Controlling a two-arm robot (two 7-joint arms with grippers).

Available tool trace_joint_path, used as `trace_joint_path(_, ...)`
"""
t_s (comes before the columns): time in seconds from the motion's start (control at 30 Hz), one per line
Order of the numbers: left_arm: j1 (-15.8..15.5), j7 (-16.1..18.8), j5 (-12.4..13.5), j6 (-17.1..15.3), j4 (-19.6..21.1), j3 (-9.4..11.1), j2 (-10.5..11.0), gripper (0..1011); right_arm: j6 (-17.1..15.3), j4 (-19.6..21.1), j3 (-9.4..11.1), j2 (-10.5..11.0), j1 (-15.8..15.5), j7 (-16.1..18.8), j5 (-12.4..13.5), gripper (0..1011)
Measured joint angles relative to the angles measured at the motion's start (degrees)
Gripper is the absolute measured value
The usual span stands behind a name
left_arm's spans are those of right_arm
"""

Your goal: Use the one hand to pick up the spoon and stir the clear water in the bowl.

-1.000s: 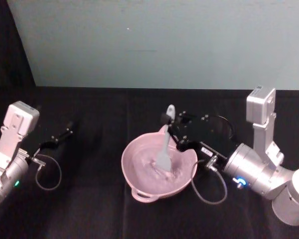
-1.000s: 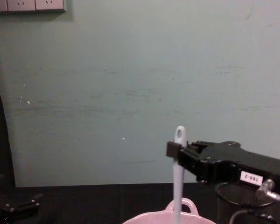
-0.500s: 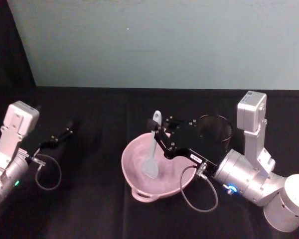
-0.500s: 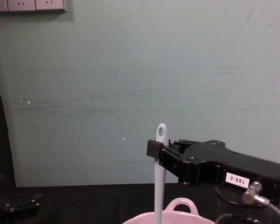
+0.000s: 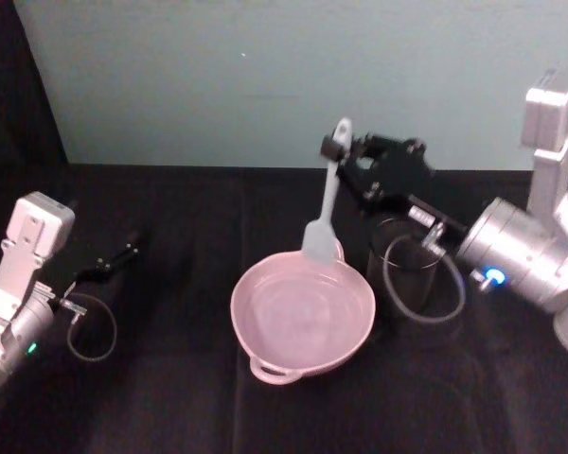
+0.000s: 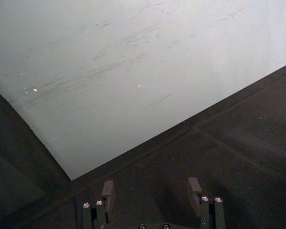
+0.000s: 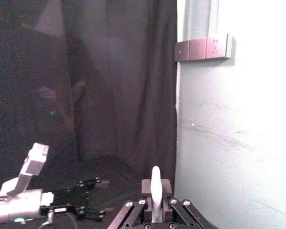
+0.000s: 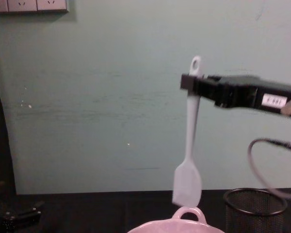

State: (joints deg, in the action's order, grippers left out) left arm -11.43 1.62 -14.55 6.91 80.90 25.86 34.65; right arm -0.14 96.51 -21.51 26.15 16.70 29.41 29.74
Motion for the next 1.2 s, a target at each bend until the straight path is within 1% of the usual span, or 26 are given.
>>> trace_joint_path(0.03,0.0,0.0,0.0,0.0,0.0,0.0,0.0,1005,-0.82,0.27,0.34,0.8,0.91,0.07,0.34,123)
trace_joint_path(0.2,0.0,0.0,0.0,0.0,0.0,0.0,0.0,1005,-2.83,0.57,1.17,2.95,3.06,0.34,1.4,123)
trace_joint_path(0.23,0.0,0.0,0.0,0.0,0.0,0.0,0.0,1005,-3.36,0.57,1.47,3.65,3.64,0.41,1.77,123)
trace_joint_path(0.33,0.0,0.0,0.0,0.0,0.0,0.0,0.0,1005,-4.02,0.49,1.88,4.65,4.4,0.49,2.35,123)
trace_joint_path(0.43,0.0,0.0,0.0,0.0,0.0,0.0,0.0,1005,-4.81,0.15,2.65,6.22,5.22,0.59,3.27,123)
trace_joint_path(0.47,0.0,0.0,0.0,0.0,0.0,0.0,0.0,1005,-4.81,0.15,2.65,6.22,5.22,0.59,3.27,124)
trace_joint_path(0.6,0.0,0.0,0.0,0.0,0.0,0.0,0.0,1005,-5.39,-0.75,3.14,7.64,5.88,0.59,4.12,123)
trace_joint_path(0.7,0.0,0.0,0.0,0.0,0.0,0.0,0.0,1005,-5.44,-1.78,3.21,8.13,6.13,0.57,4.54,124)
trace_joint_path(0.83,0.0,0.0,0.0,0.0,0.0,0.0,0.0,1005,-5.44,-3.43,3.04,8.28,6.37,0.47,4.84,124)
trace_joint_path(1.07,0.0,0.0,0.0,0.0,0.0,0.0,0.0,1005,-5.56,-6.57,2.24,8.17,6.43,0.11,5.01,123)
trace_joint_path(1.2,0.0,0.0,0.0,0.0,0.0,0.0,0.0,1005,-5.64,-8.23,1.92,7.75,6.07,0.01,5.41,123)
